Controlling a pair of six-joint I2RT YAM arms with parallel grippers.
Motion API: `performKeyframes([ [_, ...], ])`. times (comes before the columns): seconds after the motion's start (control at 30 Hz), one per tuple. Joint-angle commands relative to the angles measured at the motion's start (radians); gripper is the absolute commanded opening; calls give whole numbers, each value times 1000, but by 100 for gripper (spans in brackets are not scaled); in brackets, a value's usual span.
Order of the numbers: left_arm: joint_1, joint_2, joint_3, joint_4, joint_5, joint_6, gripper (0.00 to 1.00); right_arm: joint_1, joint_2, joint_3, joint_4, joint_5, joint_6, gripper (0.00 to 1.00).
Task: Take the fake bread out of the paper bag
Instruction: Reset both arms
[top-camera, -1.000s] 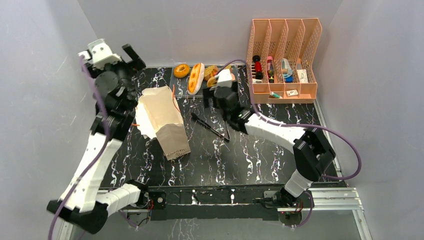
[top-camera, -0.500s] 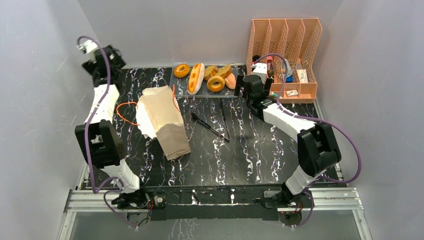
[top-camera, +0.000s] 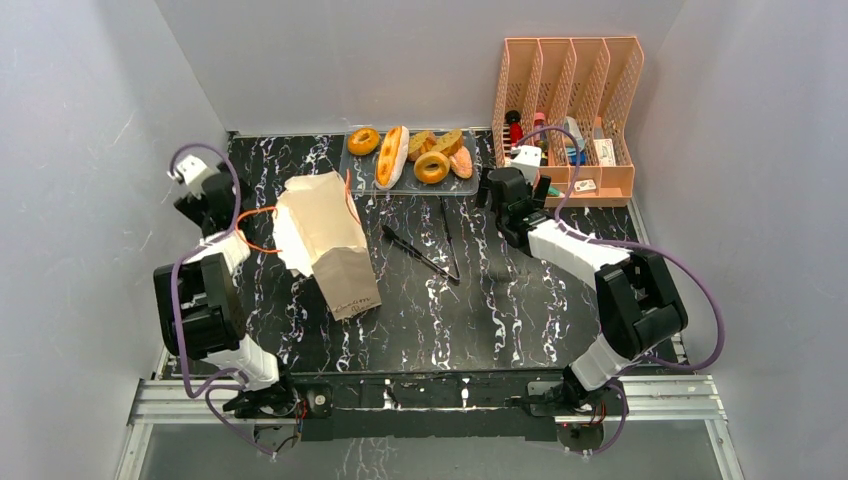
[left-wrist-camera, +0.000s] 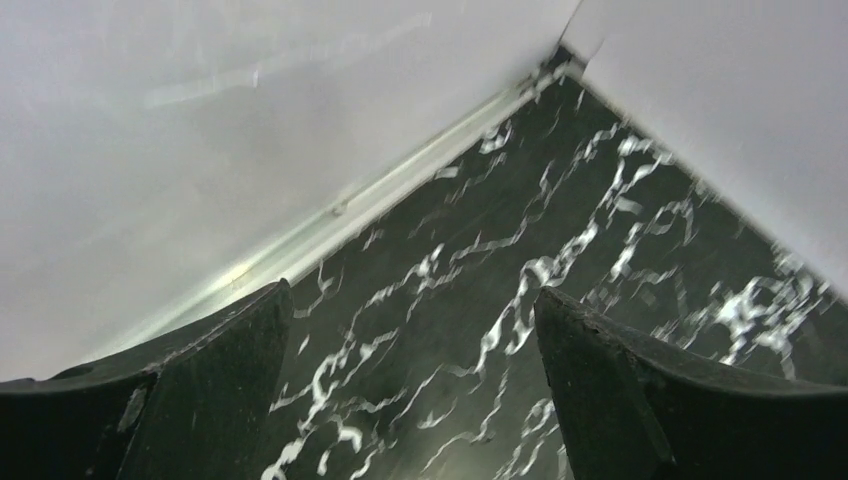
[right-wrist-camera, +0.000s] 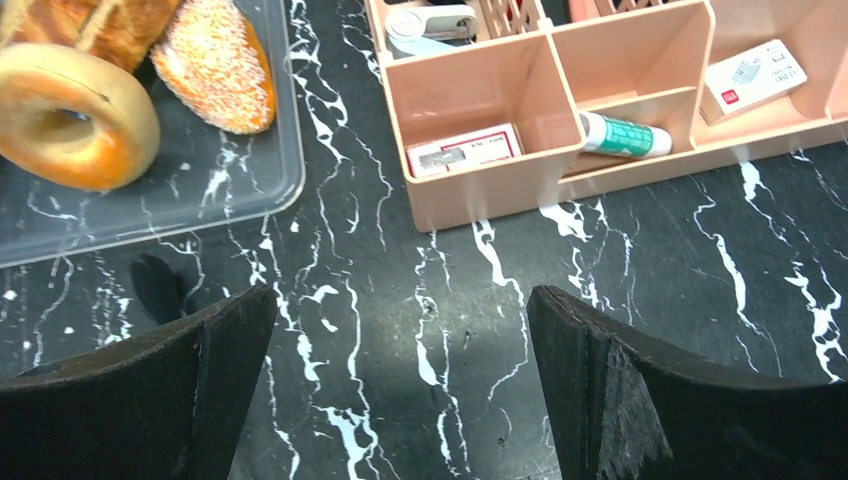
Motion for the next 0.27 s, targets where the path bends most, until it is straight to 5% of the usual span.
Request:
performKeyframes([
  [0.0, 7, -54, -199, 400, 46, 41, 89, -4, -62, -27, 68, 69, -5, 98],
  [0.23, 7, -62, -354, 516, 15, 24, 89, -3, -119, -113, 171, 34, -28, 98],
])
